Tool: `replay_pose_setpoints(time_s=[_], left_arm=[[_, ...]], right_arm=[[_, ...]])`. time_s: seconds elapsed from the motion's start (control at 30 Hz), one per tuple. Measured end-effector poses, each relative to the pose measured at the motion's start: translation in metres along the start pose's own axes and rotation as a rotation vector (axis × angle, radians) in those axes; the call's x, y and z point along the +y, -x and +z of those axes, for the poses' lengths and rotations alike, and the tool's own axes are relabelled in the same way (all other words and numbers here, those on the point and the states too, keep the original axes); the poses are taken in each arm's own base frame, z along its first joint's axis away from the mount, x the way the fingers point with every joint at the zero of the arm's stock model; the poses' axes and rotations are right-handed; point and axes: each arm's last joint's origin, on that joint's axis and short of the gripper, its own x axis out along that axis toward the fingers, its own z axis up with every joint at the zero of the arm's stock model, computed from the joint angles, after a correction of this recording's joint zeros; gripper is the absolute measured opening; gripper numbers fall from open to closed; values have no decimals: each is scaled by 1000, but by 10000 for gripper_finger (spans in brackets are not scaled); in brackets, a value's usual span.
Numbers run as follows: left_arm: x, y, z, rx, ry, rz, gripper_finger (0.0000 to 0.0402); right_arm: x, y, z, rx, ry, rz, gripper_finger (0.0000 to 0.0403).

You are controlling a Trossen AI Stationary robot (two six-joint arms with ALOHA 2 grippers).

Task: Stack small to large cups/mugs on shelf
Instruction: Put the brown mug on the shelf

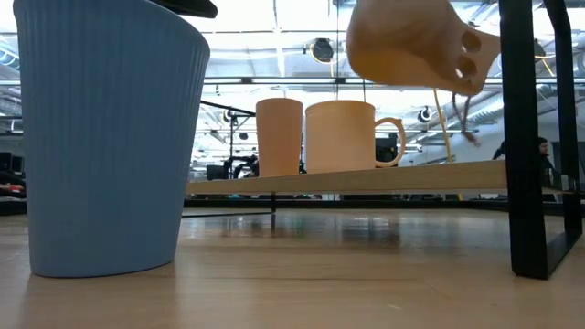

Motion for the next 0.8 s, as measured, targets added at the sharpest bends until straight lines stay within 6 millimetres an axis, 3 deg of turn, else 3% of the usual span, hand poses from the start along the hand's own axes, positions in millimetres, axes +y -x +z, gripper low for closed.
replay_pose_setpoints(time_s=[0.8], left_arm=[[0,0,0,2,-1,0,31]], right_arm=[[-9,-57,-13,191,-37,-1,20]])
